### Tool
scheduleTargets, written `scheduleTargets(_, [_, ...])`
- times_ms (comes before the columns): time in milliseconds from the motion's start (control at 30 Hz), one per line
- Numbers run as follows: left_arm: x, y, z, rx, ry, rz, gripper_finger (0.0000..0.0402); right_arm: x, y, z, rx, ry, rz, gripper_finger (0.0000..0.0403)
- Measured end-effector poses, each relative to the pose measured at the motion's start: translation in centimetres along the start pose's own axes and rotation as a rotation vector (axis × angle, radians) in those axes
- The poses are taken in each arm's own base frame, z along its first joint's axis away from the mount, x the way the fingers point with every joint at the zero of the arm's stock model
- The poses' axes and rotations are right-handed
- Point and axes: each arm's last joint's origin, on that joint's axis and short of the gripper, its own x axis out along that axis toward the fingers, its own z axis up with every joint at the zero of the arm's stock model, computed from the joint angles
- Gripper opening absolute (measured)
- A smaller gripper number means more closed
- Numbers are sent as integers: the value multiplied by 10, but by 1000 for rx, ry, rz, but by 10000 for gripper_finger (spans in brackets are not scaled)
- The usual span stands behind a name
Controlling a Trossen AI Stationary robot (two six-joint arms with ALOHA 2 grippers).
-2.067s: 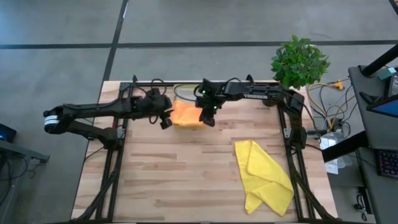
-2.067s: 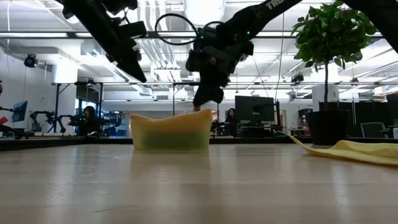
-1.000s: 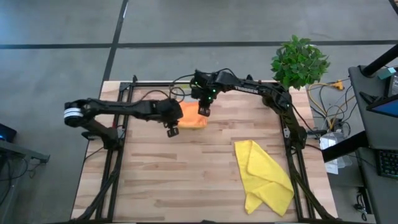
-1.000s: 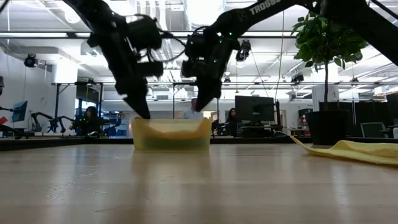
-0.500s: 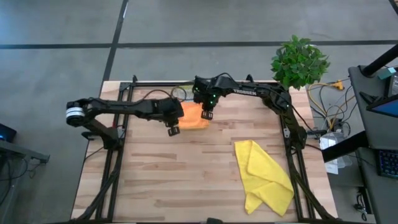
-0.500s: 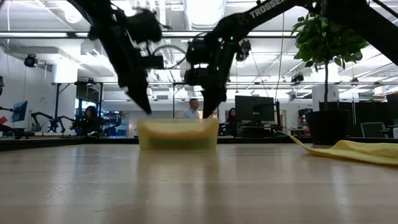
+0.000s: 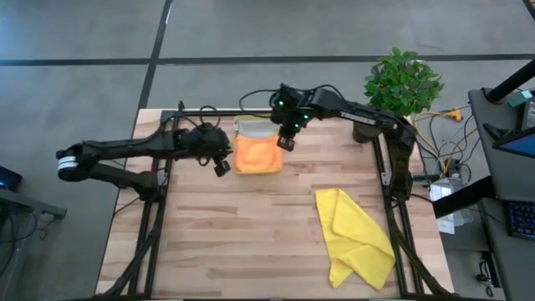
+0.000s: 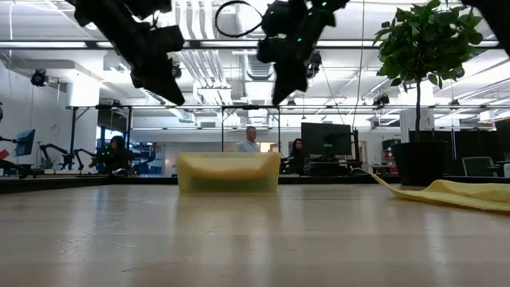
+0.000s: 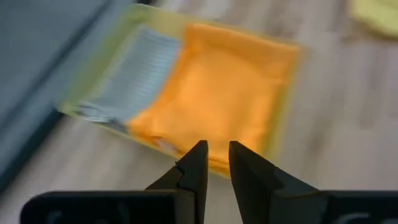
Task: Fold microfiber towels
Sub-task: Fold the yellow microfiber cloth
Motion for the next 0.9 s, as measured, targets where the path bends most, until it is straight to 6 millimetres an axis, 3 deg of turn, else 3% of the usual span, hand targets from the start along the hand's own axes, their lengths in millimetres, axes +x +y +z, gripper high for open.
scheduleTargets(233, [9,-22,-16,-145,3,-236,51,-26,37,-51,117,15,36,8])
scheduleTargets(433, [38,-62,-21,-60,5,-342,39,-37,82,-104,250,-88,66,8])
scheduleTargets(667, [87,-77,-34,17,151,-180,3,-57,118,-161,394,-179,36,8])
scheduleTargets(900, [102,-77,-39,62,178,-48,6,-74,130,-197,477,-216,113,8])
